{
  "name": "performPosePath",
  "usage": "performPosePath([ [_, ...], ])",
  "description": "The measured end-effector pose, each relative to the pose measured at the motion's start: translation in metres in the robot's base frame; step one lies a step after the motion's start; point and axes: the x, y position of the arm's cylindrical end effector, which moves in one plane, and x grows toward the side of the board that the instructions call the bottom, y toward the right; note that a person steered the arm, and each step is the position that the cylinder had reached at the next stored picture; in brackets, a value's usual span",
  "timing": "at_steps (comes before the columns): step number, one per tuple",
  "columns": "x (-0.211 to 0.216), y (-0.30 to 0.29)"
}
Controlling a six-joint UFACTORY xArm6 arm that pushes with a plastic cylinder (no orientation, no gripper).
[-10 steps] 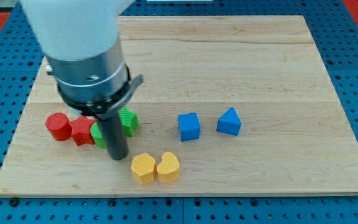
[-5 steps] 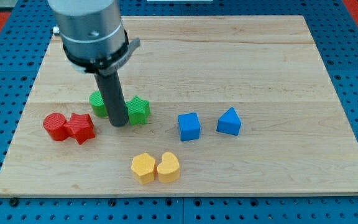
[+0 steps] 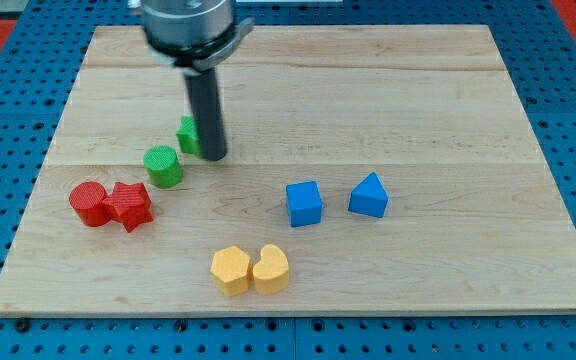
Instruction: Place the green star at the top center of the board
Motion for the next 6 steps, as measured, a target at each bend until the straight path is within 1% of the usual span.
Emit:
performPosePath([
  [1,-0.012,-0.041],
  [2,-0.072,-0.047],
  [3,-0.076,-0.005],
  [4,-0.059,0.047],
  [5,-0.082,0.05],
  [6,-0.157,0.055],
])
